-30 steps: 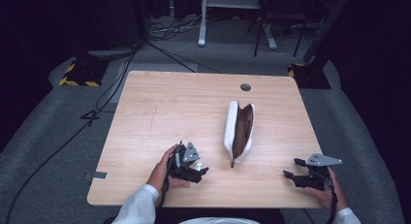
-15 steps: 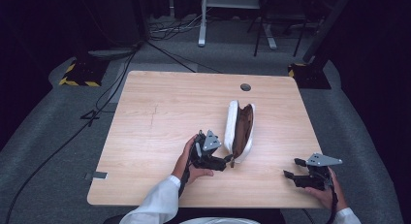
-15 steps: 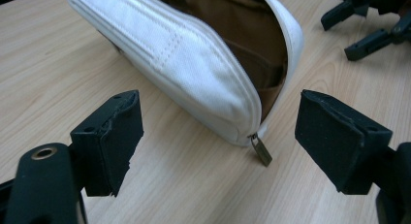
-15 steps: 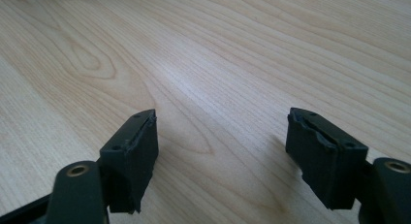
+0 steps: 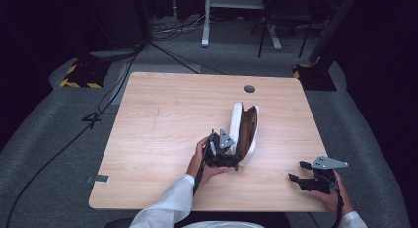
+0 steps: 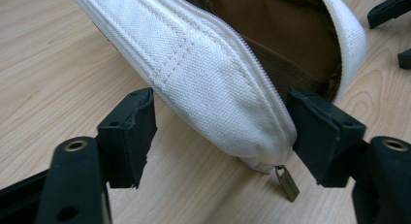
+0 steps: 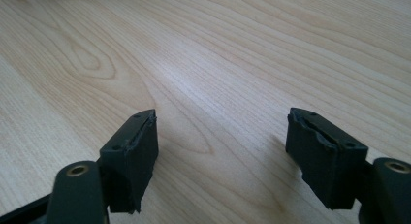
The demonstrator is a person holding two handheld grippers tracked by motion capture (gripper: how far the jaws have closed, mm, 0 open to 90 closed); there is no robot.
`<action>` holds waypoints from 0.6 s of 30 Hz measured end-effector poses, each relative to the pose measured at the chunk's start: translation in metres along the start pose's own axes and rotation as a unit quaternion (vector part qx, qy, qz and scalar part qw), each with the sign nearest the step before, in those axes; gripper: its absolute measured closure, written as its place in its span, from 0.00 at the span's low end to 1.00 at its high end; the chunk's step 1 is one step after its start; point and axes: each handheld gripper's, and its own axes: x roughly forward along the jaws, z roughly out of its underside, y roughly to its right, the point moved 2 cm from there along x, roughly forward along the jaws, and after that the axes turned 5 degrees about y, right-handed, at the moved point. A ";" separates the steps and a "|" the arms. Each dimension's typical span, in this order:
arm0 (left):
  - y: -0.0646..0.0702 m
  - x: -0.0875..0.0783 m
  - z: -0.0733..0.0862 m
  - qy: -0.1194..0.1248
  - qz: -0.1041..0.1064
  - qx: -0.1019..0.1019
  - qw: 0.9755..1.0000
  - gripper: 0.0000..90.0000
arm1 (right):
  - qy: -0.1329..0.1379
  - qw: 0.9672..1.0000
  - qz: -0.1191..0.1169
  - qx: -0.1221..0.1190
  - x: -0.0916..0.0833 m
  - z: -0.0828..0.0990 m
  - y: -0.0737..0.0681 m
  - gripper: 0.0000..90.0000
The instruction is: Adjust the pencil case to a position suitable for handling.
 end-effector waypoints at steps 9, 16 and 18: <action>-0.017 -0.004 0.002 0.003 -0.001 0.008 1.000 0.54 | 0.000 1.000 0.001 -0.001 0.000 0.000 0.000 0.31; -0.039 -0.009 0.004 0.002 -0.004 0.017 1.000 0.63 | -0.001 1.000 -0.002 -0.003 0.000 0.000 -0.001 0.31; -0.047 -0.012 0.007 0.006 -0.005 0.013 1.000 0.66 | -0.001 1.000 -0.002 -0.003 0.000 0.000 -0.001 0.31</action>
